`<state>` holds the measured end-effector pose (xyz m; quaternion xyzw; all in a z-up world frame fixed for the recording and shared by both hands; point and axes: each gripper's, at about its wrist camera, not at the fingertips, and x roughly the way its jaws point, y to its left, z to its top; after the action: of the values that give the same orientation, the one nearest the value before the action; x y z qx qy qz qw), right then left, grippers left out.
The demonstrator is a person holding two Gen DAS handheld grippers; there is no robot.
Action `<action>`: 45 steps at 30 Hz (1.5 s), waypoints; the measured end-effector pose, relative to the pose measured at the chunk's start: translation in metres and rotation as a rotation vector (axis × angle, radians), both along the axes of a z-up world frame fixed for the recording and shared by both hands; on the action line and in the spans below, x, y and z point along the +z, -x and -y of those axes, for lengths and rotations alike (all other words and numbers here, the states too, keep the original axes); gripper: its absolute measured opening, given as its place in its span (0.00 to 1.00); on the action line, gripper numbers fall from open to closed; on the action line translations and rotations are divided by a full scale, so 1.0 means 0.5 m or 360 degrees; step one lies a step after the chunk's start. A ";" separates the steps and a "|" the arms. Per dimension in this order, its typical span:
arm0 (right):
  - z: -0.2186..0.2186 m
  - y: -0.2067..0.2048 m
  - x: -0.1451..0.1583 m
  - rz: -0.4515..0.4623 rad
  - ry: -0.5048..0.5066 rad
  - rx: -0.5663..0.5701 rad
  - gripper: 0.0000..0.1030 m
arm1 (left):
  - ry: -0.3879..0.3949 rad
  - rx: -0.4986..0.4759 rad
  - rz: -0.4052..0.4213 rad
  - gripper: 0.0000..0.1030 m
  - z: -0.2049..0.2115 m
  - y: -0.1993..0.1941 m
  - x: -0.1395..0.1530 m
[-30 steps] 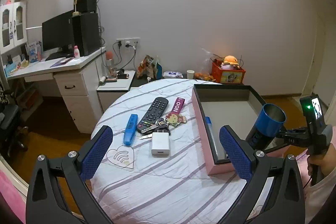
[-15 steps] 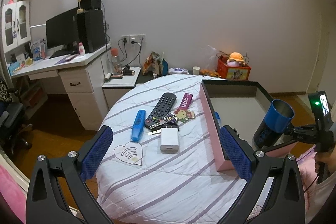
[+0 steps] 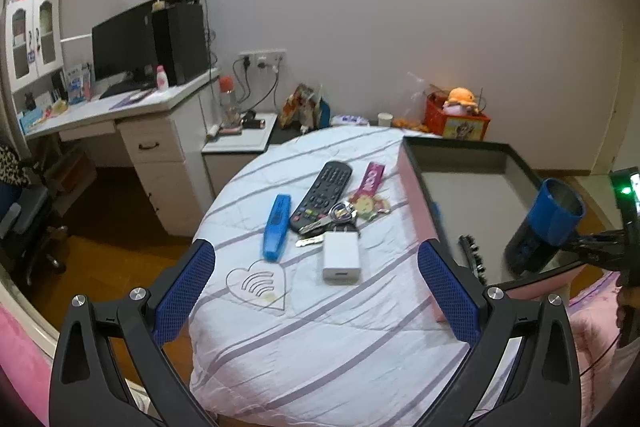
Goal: Organize rigid objects
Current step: 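Move the left gripper back over the white charger, then grasp the white charger with the left gripper and lift it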
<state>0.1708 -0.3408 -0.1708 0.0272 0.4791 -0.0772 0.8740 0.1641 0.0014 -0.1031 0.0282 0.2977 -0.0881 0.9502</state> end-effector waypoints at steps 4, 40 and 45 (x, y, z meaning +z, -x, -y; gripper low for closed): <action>-0.002 0.003 0.001 0.0000 0.0009 0.0004 0.14 | 0.0011 0.0003 -0.0078 0.99 -0.007 -0.022 -0.034; -0.014 0.005 0.012 -0.0015 0.0062 0.0055 0.14 | 0.0036 -0.0138 -0.0510 0.39 0.064 -0.187 -0.206; -0.014 0.005 0.012 -0.0015 0.0062 0.0054 0.14 | 0.0050 -0.0150 -0.0437 0.39 0.048 -0.149 -0.167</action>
<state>0.1683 -0.3340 -0.1651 0.0017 0.4820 -0.0718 0.8732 0.2384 -0.0228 -0.1866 0.0149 0.4219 -0.1401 0.8956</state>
